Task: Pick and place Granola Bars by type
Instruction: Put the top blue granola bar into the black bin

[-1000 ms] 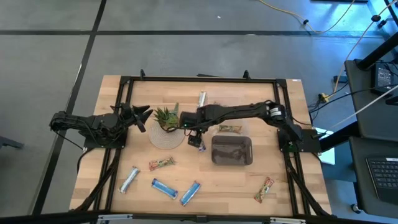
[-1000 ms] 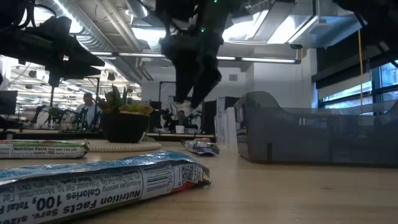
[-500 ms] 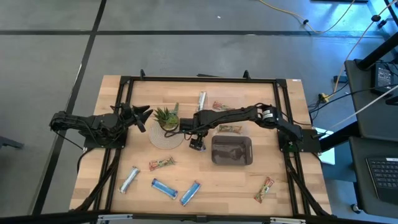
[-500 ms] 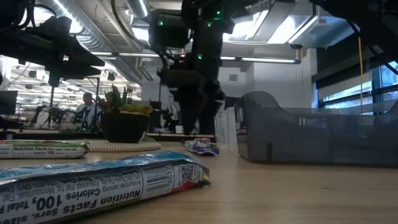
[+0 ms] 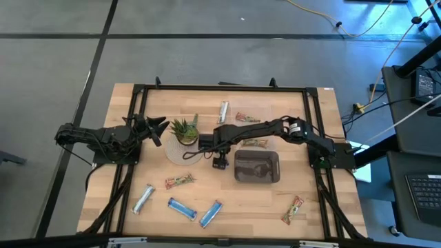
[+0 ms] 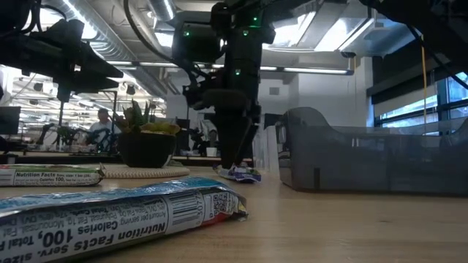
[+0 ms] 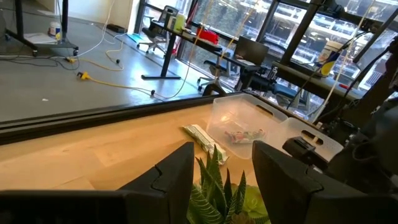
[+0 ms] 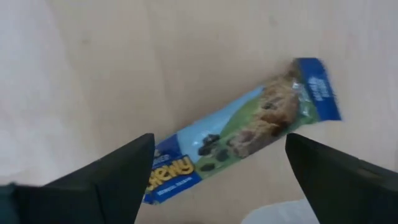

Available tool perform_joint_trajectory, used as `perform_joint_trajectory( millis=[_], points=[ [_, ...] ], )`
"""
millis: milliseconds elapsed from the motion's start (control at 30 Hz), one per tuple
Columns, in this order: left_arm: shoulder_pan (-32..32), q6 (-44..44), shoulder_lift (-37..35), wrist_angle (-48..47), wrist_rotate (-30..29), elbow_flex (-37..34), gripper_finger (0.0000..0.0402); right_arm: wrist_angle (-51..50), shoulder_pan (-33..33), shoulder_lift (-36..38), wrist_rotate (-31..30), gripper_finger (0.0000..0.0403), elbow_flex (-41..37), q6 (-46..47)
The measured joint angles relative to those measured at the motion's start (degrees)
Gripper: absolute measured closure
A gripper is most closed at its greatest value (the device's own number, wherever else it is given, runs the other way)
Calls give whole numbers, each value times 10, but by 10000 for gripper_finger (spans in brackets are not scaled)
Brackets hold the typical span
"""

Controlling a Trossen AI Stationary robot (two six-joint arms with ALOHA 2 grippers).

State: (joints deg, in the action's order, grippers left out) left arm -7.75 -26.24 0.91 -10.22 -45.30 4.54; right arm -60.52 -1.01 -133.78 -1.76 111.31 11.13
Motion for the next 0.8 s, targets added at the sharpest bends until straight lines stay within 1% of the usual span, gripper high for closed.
perform_joint_trajectory(
  millis=[133, 367, 500, 800],
  points=[
    [0, 0, 0, 0, 0, 0, 245, 16, -4, 0, 33, 40, 0, -29],
    [0, 0, 0, 0, 0, 0, 245, 20, -7, -1, 35, 40, 0, -59],
    [0, 0, 0, 0, 0, 0, 245, 20, -13, -1, 34, 46, 0, -119],
    [0, 0, 0, 0, 0, 0, 245, 26, -53, -1, 35, 91, 0, -284]
  ],
)
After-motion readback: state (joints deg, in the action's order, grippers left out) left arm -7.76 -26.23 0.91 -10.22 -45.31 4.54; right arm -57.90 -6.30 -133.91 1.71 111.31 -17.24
